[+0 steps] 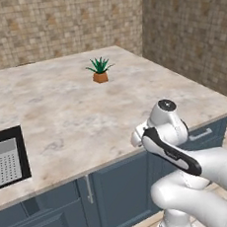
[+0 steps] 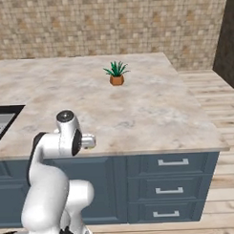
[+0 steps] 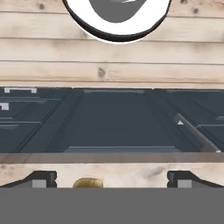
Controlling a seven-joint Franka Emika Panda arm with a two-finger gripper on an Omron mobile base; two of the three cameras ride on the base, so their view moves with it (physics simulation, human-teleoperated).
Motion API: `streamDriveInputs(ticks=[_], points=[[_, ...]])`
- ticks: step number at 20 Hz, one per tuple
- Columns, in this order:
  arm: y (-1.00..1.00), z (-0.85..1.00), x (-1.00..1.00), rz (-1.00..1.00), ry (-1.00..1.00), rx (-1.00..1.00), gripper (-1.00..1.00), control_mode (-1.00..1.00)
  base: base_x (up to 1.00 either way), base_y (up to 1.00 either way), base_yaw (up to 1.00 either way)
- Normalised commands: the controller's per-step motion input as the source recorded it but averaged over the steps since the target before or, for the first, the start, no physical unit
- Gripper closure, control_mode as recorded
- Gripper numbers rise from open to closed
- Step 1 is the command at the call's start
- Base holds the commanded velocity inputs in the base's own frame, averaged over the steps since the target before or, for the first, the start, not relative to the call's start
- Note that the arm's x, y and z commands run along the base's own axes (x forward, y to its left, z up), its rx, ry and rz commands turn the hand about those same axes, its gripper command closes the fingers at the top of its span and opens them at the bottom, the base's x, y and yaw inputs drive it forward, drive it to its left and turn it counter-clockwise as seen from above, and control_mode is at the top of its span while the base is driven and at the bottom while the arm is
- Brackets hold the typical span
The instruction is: Pick the candle and candle from the dining table and place them in the open cabinet. Close the cabinet after placing the objects.
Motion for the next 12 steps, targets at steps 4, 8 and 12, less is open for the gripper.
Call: streamDriveInputs(ticks=[4,8,12], points=[[-0.02,-0.07,0.41,-0.02,0.0,-0.01,-1.0,-1.0,0.0,0.0,0.0],[-0.08,-0.07,0.45,0.0,0.0,-0.01,-1.0,-1.0,0.0,0.0,0.0],[-0.05,-0.18,0.25,0.0,0.0,0.0,-1.0,-1.0,0.0,0.0,0.0]])
